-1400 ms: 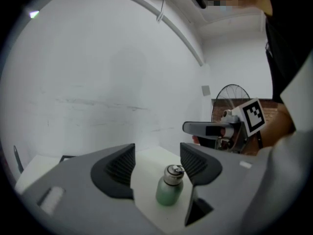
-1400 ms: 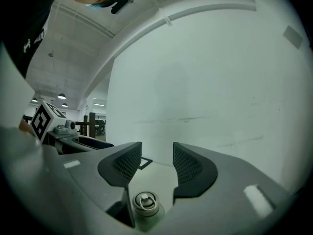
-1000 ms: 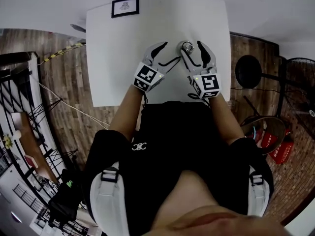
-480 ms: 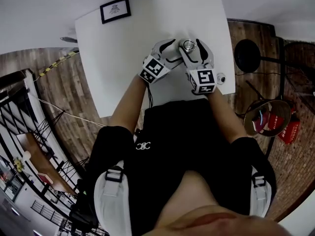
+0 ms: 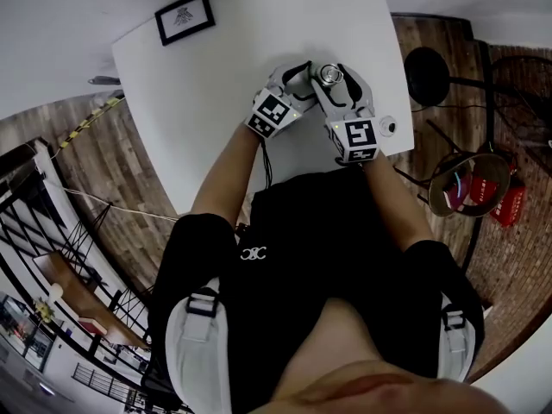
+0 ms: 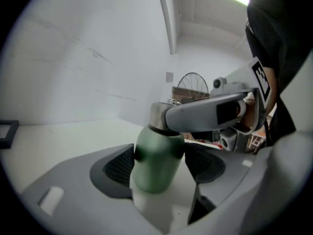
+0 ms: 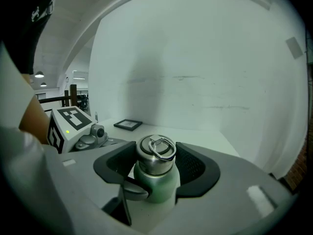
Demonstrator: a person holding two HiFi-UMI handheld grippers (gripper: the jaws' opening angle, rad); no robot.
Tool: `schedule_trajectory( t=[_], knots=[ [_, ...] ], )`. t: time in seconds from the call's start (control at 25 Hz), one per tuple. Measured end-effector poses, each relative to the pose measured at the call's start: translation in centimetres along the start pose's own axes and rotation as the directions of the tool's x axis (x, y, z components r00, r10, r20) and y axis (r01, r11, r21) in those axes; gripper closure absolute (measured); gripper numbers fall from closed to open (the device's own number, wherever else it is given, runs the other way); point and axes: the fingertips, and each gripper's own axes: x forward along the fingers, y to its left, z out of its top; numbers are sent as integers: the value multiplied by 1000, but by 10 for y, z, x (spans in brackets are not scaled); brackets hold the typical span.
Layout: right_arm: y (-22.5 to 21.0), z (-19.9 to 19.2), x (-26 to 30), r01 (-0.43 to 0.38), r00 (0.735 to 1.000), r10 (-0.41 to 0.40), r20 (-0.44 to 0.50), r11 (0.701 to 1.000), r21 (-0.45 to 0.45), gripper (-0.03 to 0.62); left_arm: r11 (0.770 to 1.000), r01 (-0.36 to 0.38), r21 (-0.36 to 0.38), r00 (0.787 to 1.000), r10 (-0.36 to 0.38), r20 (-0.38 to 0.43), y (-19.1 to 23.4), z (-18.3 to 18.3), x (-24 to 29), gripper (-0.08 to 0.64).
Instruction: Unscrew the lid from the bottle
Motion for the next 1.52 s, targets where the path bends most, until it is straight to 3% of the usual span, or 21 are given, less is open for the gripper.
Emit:
schedule_trajectory(
  t=[0.2, 0.36, 0.44, 0.52, 0.6, 0.68, 0.84, 1.08, 1.2, 1.28, 1.36, 1.4, 1.52],
  knots=[
    [2, -1, 0, -31, 999, 30, -15, 999, -30, 334, 1000, 2, 20, 1000, -2, -4, 0, -1, -1, 190],
    [-2, -1, -2, -155, 988, 152, -38, 985, -71, 334, 1000, 8, 29, 1000, -8, -14, -2, 2, 5, 190],
    [2, -1, -3, -255, 967, 249, -62, 959, -122, 334, 999, 11, 36, 1000, -11, -22, -3, 2, 3, 192],
    [8, -2, -3, -373, 927, 360, -102, 911, -176, 334, 999, 13, 43, 1000, -11, -28, -3, 2, 0, 193],
    [11, -3, -3, -495, 869, 472, -152, 839, -228, 334, 999, 12, 47, 999, -10, -33, -2, 2, -1, 193],
    [12, -5, -2, -606, 796, 565, -217, 745, -280, 334, 999, 9, 46, 999, -7, -39, -1, 2, 1, 193],
    [15, -9, -4, -777, 626, 680, -382, 505, -375, 334, 999, -8, 40, 999, 10, -51, 0, 2, 1, 193],
    [14, -24, -9, -909, 378, 720, -582, 168, -383, 336, 997, -46, 60, 997, 49, -64, -1, 1, -2, 198],
    [13, -24, -11, -937, 264, 701, -662, 24, -348, 336, 997, -51, 53, 995, 55, -81, -3, 0, -1, 199],
    [14, -24, -11, -940, 217, 685, -695, -46, -338, 336, 997, -57, 52, 994, 61, -89, -2, -1, -1, 199],
    [16, -23, -10, -940, 212, 670, -712, -60, -336, 334, 997, -64, 52, 993, 69, -91, -1, -2, -1, 199],
    [16, -23, -9, -941, 226, 663, -714, -41, -335, 334, 996, -68, 52, 993, 73, -91, -1, -2, -2, 198],
    [17, -19, -11, -932, 307, 682, -663, 75, -355, 333, 995, -81, 51, 992, 86, -90, -1, -3, -5, 199]
  ],
)
